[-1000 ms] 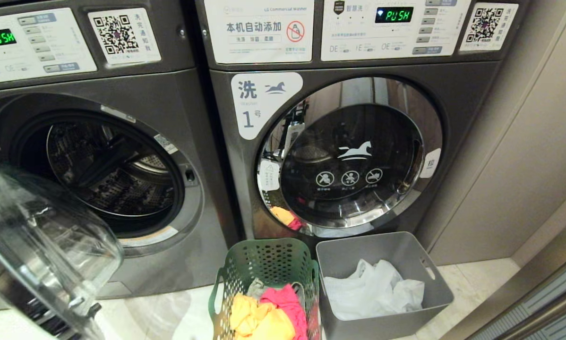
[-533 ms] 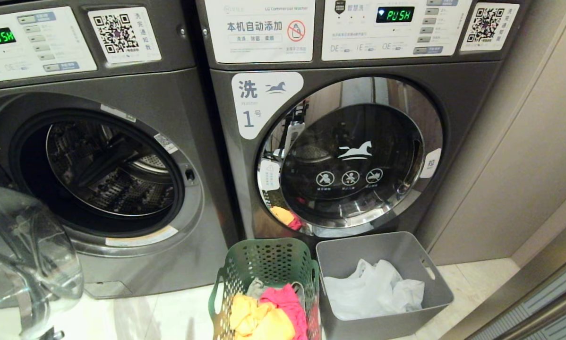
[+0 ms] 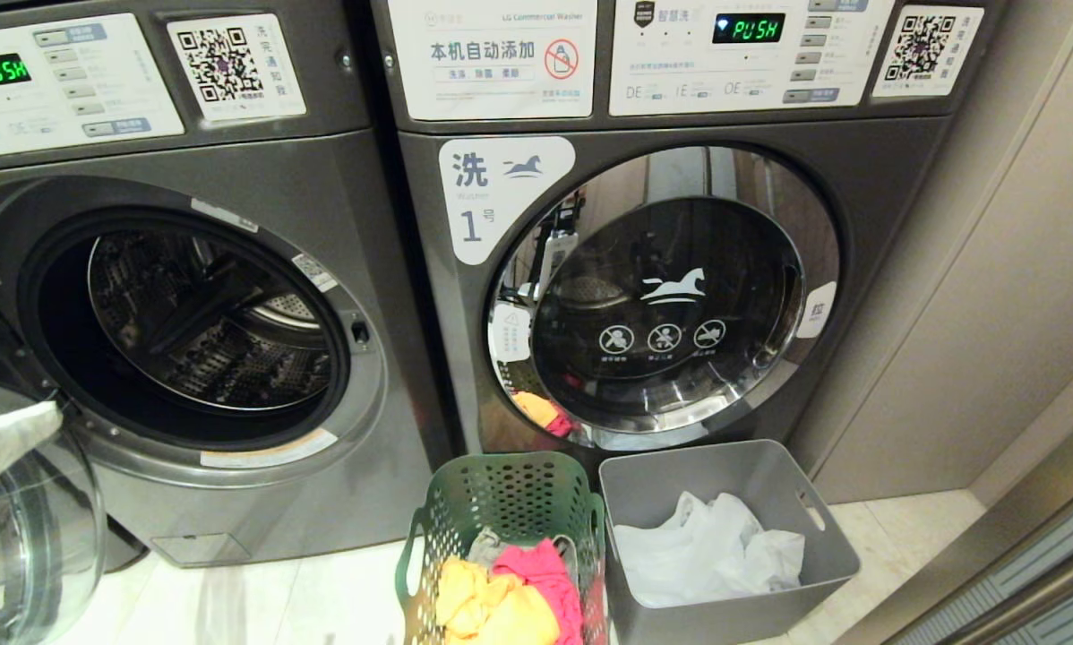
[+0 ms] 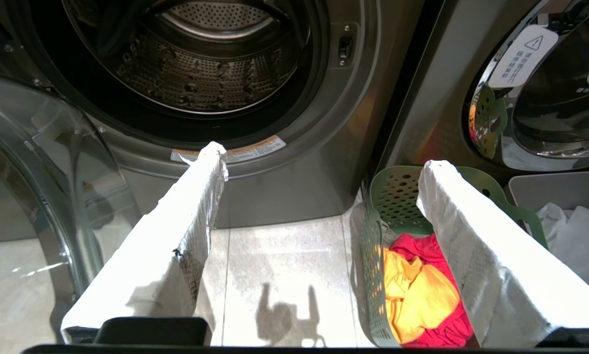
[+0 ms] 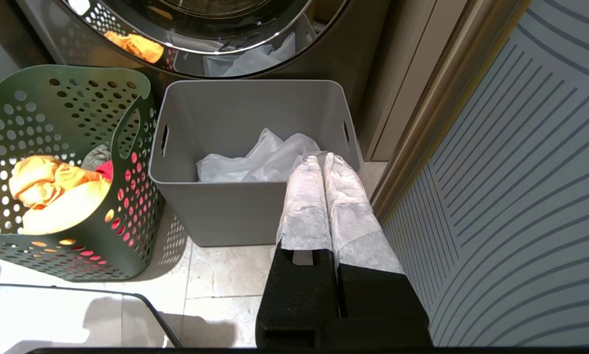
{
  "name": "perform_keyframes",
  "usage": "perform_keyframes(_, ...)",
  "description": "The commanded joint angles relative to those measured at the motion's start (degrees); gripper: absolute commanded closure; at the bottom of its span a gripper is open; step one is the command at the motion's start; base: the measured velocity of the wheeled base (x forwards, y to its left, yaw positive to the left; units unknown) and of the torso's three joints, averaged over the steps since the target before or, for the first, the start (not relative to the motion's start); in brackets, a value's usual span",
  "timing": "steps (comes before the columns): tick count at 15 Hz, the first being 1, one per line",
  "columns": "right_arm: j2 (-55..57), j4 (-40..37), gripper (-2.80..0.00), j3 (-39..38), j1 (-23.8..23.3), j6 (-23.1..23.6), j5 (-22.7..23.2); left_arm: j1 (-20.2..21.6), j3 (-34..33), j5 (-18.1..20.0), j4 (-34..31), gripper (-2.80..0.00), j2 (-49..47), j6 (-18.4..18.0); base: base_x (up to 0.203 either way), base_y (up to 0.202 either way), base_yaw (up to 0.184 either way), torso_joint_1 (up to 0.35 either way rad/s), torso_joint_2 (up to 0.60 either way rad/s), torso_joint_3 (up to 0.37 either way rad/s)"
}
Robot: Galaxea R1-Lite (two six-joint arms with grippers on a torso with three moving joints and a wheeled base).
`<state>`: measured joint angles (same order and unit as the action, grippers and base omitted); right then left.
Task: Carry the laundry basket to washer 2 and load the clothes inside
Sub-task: Open the lid of the washing machine
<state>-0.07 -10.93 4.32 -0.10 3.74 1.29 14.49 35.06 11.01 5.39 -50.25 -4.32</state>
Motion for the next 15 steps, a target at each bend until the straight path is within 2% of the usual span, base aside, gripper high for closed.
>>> perform_keyframes(1, -0.01, -0.05, 0.0, -0.01, 0.01, 0.04, 0.03, -1.54, -9.02, -1.34, 8.54, -2.8, 3.84, 0.0, 0.0, 0.0, 0.0, 0.0, 0.0, 0.0)
perform_keyframes(3, -0.01, -0.05, 0.0, -0.01, 0.01, 0.04, 0.03, -2.62, -15.39, -5.09, 17.23, -2.8, 6.33, -0.2, 0.0, 0.0, 0.0, 0.0, 0.0, 0.0)
perform_keyframes(5, 0.07, -0.05, 0.0, -0.01, 0.01, 0.04, 0.03, -7.45, -16.4, -8.01, 19.13, -2.8, 5.43, -0.03, 0.0, 0.0, 0.0, 0.0, 0.0, 0.0)
perform_keyframes(7, -0.01, -0.05, 0.0, -0.01, 0.01, 0.04, 0.03, -14.05, -18.8, -9.12, 21.32, -2.8, 4.87, -0.45, 0.0, 0.0, 0.0, 0.0, 0.0, 0.0)
perform_keyframes(8, 0.07, -0.05, 0.0, -0.01, 0.01, 0.04, 0.03, -15.2, -20.61, -9.09, 23.86, -2.8, 4.67, -1.42, 0.0, 0.0, 0.0, 0.0, 0.0, 0.0)
perform_keyframes(10, 0.07, -0.05, 0.0, -0.01, 0.01, 0.04, 0.03, -14.96, -25.03, -9.07, 25.6, -2.8, 5.64, -1.93, 0.0, 0.0, 0.0, 0.0, 0.0, 0.0)
perform_keyframes(12, 0.07, -0.05, 0.0, -0.01, 0.01, 0.04, 0.1, -12.39, -28.71, -9.24, 29.02, -2.8, 6.71, -1.24, 0.0, 0.0, 0.0, 0.0, 0.0, 0.0)
perform_keyframes(15, 0.06, -0.05, 0.0, -0.01, 0.01, 0.04, 0.03, -11.99, -34.36, -9.29, 31.64, -2.8, 8.76, -1.03, 0.0, 0.0, 0.0, 0.0, 0.0, 0.0)
